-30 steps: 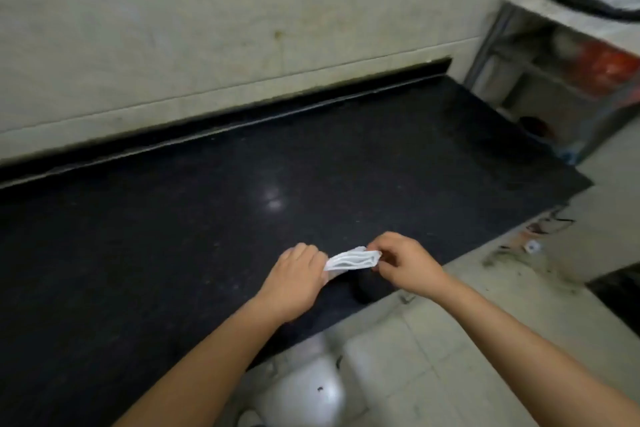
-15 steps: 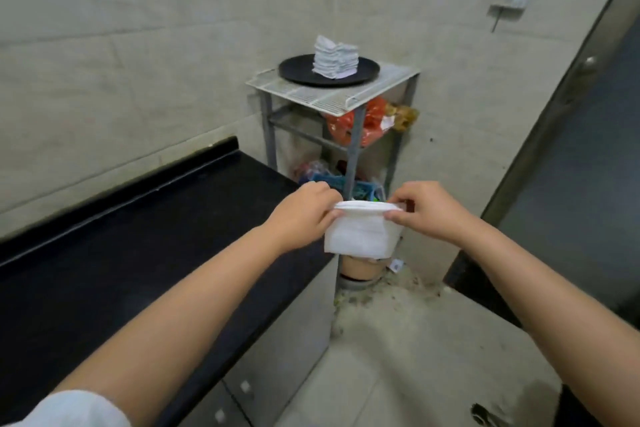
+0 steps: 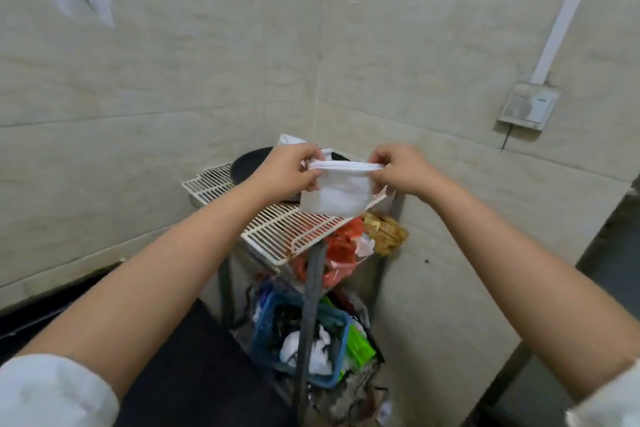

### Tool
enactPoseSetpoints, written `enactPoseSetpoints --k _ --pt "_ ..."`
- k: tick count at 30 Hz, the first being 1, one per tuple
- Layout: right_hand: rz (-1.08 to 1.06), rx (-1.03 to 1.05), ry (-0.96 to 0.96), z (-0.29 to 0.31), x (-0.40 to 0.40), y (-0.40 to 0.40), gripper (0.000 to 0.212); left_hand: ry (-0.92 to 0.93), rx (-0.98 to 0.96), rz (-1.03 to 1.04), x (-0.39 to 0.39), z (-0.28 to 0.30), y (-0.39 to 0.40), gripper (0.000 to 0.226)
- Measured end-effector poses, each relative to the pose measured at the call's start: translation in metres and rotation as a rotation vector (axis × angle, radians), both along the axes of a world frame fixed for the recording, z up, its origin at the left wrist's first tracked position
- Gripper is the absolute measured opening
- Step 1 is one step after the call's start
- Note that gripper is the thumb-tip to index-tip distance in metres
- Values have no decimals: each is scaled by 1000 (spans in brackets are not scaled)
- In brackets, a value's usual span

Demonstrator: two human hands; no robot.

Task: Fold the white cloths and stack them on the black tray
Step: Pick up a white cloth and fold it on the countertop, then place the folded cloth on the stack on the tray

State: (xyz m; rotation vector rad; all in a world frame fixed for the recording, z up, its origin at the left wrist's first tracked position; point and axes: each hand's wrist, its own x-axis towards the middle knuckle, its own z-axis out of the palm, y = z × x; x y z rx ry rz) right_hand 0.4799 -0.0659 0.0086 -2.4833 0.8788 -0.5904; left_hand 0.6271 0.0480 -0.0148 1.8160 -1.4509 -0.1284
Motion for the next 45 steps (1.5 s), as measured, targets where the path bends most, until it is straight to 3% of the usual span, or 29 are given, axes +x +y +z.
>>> enactPoseSetpoints --k 3,7,13,18,21,27,31,34,37,45 --pt "39 45 -46 10 38 -62 31 -63 -15 119 28 12 -56 16" --pt "116 -75 -109 14 100 -140 16 -183 -53 312 66 18 -123 25" --pt "289 -166 -266 -9 197 -236 21 -246 -30 536 125 11 -201 30" --pt "540 -126 -23 -64 233 -281 21 -217 238 564 136 -34 -220 30" --pt "654 -103 16 -81 230 -295 19 -215 302 586 129 -47 -218 29" --pt "704 -107 -71 -77 223 -307 17 -268 284 604 112 -40 -227 33" --pt "725 -147 175 -77 215 -306 17 -293 485 570 106 -45 -222 47" --pt "674 -271 188 -63 207 -287 35 -302 487 649 95 -45 -200 60" --pt "673 -377 132 -44 198 -230 40 -315 521 851 82 -42 -151 53" --pt "1148 -472 24 -50 153 66 41 -240 877 1416 -44 -50 129 40"
